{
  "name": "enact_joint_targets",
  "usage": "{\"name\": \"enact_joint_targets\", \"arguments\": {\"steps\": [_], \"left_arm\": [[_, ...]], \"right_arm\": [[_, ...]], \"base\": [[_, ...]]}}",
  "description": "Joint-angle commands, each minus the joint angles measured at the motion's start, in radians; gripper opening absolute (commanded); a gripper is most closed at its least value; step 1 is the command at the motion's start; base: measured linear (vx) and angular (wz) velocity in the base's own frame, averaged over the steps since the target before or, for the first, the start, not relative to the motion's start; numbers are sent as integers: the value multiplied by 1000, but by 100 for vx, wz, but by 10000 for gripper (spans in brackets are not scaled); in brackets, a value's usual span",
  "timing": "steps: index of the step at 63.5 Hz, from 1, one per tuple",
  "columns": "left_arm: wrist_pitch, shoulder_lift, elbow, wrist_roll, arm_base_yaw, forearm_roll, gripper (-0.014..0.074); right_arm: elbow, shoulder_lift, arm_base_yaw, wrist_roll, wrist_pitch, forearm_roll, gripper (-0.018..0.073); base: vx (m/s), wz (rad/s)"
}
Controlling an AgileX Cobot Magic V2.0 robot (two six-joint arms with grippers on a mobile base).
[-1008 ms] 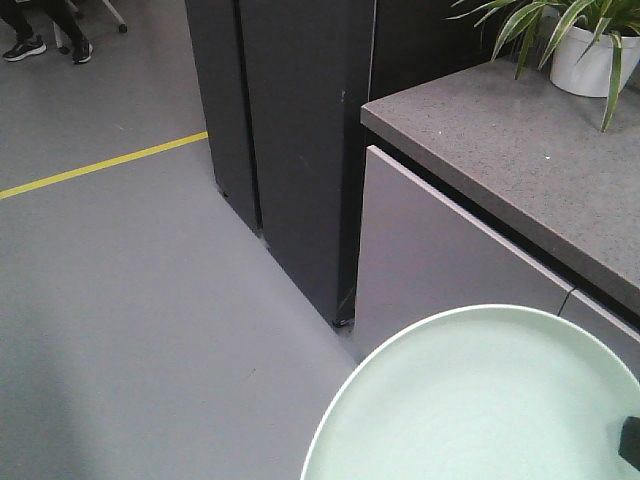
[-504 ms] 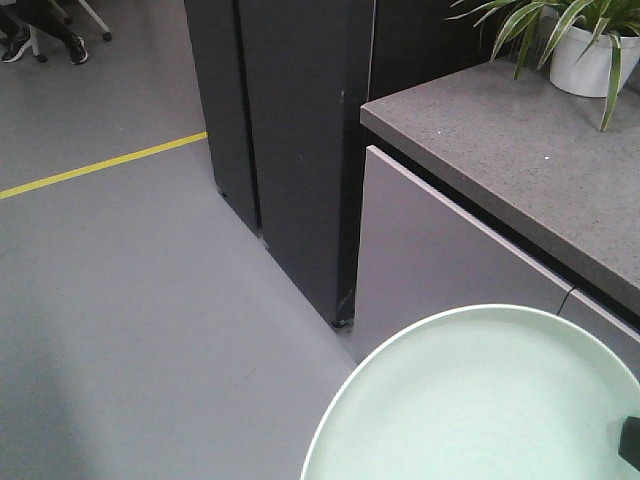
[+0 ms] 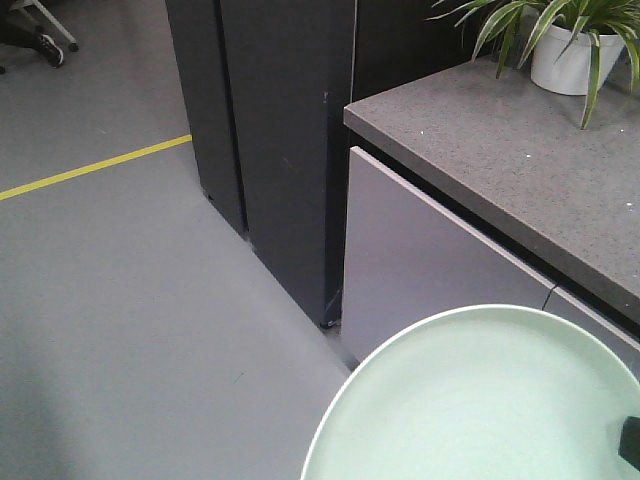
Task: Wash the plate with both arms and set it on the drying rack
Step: 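Keep holding the plate while driving past the dark cabinets, then drive the held plate up to the steel sink counter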
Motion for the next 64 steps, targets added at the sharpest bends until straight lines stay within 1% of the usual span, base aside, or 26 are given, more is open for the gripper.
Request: {"name": "enact_joint_targets", "arguments": {"steps": [1,64], "left_arm": [[-76,-13,-25,-5,-7,-9,-6],[-76,-13,-25,-5,-7,-9,-6]], "right_arm": [[-23,11,-3,-4,-67,27,-1],[-23,11,-3,-4,-67,27,-1]], "base": [[2,-9],[3,-15]]}}
